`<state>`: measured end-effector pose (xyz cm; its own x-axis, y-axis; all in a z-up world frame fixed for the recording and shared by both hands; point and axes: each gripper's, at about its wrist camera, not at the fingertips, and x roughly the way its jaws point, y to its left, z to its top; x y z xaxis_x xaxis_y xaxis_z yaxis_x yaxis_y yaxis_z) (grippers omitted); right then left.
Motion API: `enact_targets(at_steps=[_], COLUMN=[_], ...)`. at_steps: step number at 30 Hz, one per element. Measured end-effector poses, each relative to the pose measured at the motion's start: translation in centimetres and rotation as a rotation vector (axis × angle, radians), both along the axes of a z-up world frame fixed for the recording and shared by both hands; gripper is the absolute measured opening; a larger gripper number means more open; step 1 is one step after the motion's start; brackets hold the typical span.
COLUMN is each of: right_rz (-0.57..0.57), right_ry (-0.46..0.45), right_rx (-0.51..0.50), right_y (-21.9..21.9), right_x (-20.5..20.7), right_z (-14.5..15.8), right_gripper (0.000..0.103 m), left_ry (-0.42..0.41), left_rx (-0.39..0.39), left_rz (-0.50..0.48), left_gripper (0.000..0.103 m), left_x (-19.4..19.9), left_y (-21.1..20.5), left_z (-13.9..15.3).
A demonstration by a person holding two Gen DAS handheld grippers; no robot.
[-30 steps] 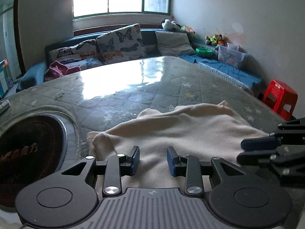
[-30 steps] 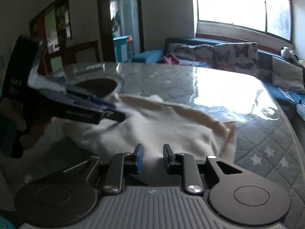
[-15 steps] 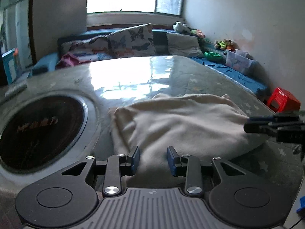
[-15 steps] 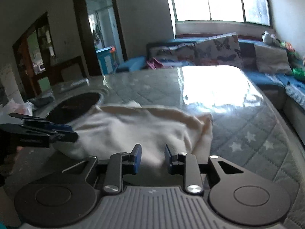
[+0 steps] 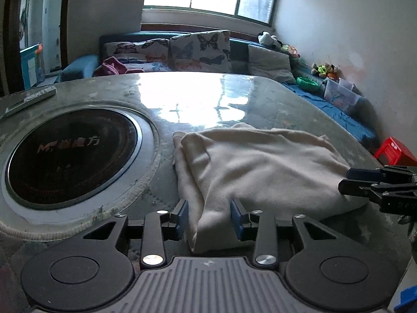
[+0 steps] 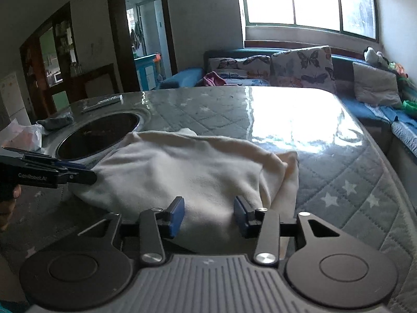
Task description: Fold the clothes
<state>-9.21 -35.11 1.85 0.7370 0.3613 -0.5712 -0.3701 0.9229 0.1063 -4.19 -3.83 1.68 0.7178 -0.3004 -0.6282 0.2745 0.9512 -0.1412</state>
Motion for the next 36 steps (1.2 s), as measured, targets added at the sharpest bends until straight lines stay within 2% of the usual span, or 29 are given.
enact_targets(at_steps=[1,8,10,14,16,21,24,26,28,33,36], right_rz=[0.003,0.0,0.011,0.012,0.006,-0.011,-0.002,0.006,0.006,-0.007,-0.02], right_ry=[-0.008,0.0,-0.006,-0.003,-0.002,0.044,0.036,0.015,-0.006,-0.03,-0.038], right_rx=[0.0,0.002,0.0,0.018,0.024,0.027,0.008,-0.005,-0.018,-0.015,0.003], right_y=[0.1,0.7,1.0,1.1,1.1,0.9,1.1,1.5,1.8,2.2,2.2], right_x=[-0.1,0.4,0.8,2.3,3.2,5.3,5.2,4.7,4.2,3.3,2.9], right_z=[0.2,-0.1,0.2,0.4,0.4,-0.3,-0.4,-0.2,0.0,0.3,0.6], right_gripper=[0.054,0.06,0.068,0.071,0.078,0.08,0.088,0.093,0.103,0.103,0.103], left_ry=[0.001,0.031,0.031,0.036,0.039,0.055,0.054,0.048,0.044,0.025,0.015], left_rx=[-0.001,-0.01,-0.01,-0.016,-0.013,-0.013,-0.018,-0.023,-0.024,-0.027,-0.018], left_rz=[0.006,0.028,0.033,0.042,0.047,0.057,0.064,0.068,0.068,0.072,0.07], left_gripper=[0.045,0.056,0.059,0.066,0.068,0.076,0.086,0.09,0.093,0.103,0.103], left_x=[0.0,-0.1,-0.2,-0.2,-0.3,-0.2,-0.3,-0.3,-0.4,-0.7,-0.8], left_y=[0.1,0.4,0.6,0.7,0.7,0.8,0.9,1.1,1.2,1.5,1.7], left_z=[0.0,-0.5,-0.5,-0.3,-0.3,-0.3,0.0,0.2,0.4,0.9,1.1])
